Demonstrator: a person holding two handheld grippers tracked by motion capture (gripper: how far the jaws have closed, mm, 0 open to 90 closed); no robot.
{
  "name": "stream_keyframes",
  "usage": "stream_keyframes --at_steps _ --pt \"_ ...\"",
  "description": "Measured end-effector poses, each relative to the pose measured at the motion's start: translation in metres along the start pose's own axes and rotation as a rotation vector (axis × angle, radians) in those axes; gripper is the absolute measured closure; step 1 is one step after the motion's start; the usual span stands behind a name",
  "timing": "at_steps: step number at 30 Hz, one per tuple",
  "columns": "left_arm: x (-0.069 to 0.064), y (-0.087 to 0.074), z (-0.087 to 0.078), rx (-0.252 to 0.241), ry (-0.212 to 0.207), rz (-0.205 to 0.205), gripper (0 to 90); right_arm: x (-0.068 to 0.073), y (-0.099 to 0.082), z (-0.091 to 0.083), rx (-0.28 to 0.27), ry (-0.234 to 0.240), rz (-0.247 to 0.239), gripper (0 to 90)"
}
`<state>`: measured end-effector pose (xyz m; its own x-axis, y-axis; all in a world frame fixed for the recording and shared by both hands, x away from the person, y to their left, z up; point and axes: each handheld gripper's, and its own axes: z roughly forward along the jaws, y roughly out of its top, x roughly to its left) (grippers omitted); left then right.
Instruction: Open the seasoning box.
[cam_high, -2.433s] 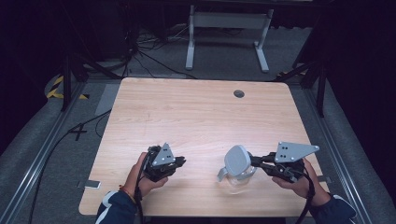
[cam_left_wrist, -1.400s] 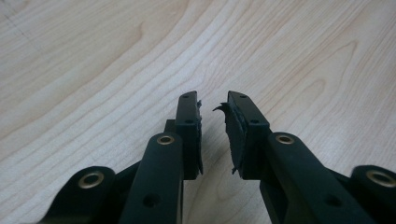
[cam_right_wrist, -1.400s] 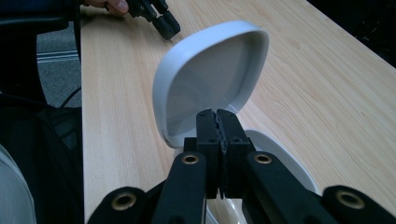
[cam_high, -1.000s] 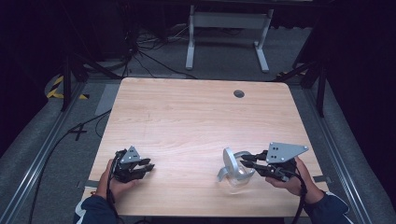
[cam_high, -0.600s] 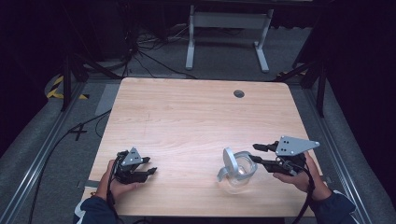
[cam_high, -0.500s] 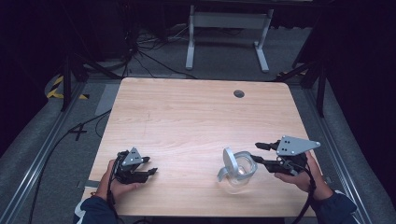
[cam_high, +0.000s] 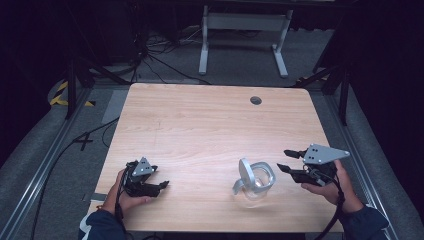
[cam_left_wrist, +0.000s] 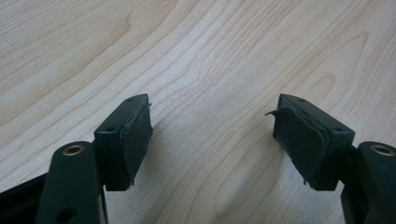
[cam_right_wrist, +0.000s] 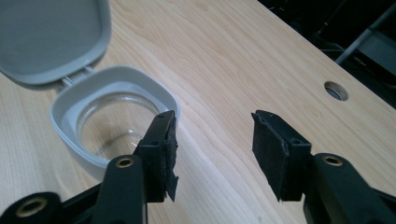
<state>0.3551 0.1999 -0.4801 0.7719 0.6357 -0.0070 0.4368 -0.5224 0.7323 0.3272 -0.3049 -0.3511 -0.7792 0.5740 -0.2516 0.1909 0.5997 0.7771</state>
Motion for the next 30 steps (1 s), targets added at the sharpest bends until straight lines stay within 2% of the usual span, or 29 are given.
stream_keyframes --at_steps 14,22,25,30 --pt "-0.001 0.000 0.000 0.000 0.006 -0.007 27.9 -0.014 -0.031 -0.005 0.074 -0.046 0.040 47.8" --pt "-0.001 0.000 0.000 0.000 0.008 -0.008 27.8 -0.021 -0.059 -0.002 0.149 -0.056 0.080 47.4" --pt "-0.001 0.000 0.000 0.000 0.008 -0.009 27.9 -0.024 -0.070 -0.003 0.157 -0.052 0.115 47.3" --pt "-0.001 0.000 0.000 0.000 0.009 -0.009 27.8 -0.027 -0.088 -0.004 0.161 -0.062 0.134 45.6"
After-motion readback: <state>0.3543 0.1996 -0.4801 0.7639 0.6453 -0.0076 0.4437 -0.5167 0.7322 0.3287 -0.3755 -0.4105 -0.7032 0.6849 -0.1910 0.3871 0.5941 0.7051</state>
